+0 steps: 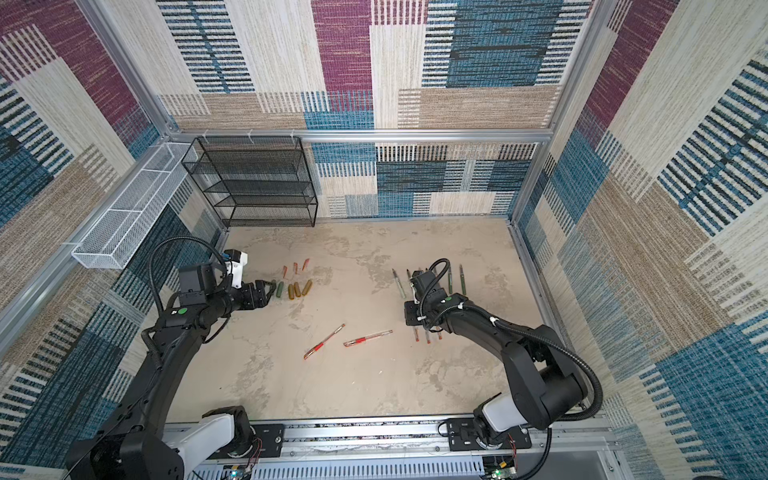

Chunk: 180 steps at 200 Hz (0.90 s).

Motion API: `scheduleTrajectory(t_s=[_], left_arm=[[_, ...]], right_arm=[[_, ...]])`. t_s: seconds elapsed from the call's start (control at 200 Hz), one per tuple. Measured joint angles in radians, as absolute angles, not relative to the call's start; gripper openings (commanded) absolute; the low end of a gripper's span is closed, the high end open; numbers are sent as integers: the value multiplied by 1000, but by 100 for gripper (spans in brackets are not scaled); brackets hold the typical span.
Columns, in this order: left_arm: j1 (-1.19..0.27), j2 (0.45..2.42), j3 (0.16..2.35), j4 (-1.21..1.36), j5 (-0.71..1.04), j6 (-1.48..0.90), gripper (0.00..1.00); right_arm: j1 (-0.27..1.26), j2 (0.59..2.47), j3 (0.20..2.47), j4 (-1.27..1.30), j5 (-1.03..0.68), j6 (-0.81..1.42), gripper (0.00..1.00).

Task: Open the pen caps
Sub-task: 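Move the right gripper to another red gel pen and grasp it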

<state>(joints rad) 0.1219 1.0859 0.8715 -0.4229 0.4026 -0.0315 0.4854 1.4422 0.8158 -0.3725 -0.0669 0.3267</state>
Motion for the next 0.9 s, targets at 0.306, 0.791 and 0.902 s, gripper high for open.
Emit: scheduleTrajectory(t_s=[0.306,0.791,0.902], left_arm=[[125,1076,870,-414,403,-34,82],[153,1056,865,-411,403,-35,82],[156,1055,866,-411,403,-35,82]], right_arm=[[550,1468,904,-404,-177,100,48],[691,1612,986,-466,-176,-279,57],[708,1687,1024,-477,-172,-337,55]])
